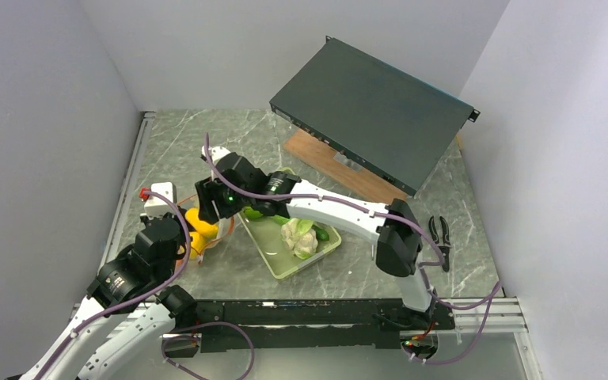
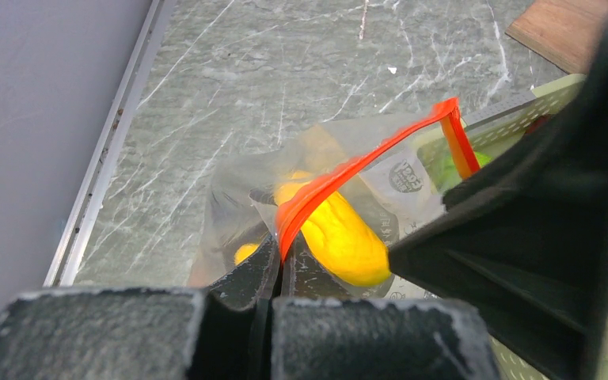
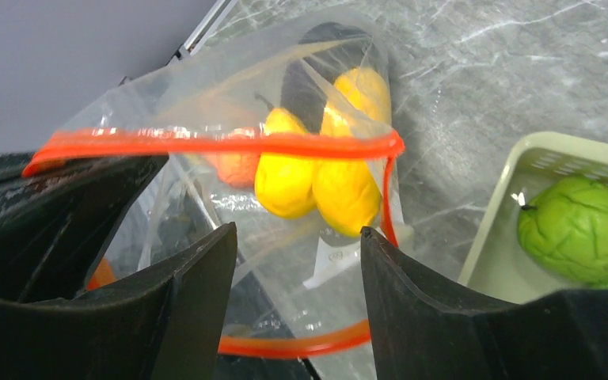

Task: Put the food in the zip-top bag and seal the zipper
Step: Pick up the fake vegetable from the bin.

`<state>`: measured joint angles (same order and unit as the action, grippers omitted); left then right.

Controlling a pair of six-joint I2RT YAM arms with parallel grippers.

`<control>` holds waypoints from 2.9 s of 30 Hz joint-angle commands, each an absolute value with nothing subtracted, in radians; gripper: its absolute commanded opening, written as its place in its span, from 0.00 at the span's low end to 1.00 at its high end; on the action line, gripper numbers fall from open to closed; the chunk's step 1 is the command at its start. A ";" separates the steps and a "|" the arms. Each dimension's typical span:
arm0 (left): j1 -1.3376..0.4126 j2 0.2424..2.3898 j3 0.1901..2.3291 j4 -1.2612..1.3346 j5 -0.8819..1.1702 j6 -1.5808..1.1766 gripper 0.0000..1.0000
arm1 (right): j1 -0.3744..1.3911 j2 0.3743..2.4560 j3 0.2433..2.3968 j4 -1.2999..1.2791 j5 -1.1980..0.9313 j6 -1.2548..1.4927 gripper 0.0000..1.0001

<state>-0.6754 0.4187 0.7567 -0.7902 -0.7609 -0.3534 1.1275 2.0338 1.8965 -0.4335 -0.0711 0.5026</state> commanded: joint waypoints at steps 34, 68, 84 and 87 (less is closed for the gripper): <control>-0.670 0.420 0.761 -0.765 -0.776 -0.359 0.00 | 1.069 1.712 1.399 -0.496 0.432 0.085 0.66; -0.670 0.421 0.764 -0.761 -0.764 -0.352 0.00 | 1.071 2.086 1.573 -0.501 0.450 -0.013 0.56; -0.671 0.449 0.764 -0.770 -0.780 -0.361 0.00 | 1.070 1.824 1.484 -0.429 0.420 -0.012 0.27; -0.671 0.462 0.767 -0.775 -0.785 -0.368 0.00 | 1.069 1.755 1.443 -0.399 0.408 -0.004 0.24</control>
<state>-0.6754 0.4381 0.7567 -0.7902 -0.7597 -0.3569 1.0702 1.8687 1.4815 -0.4591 0.4263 -0.0193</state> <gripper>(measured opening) 0.012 0.441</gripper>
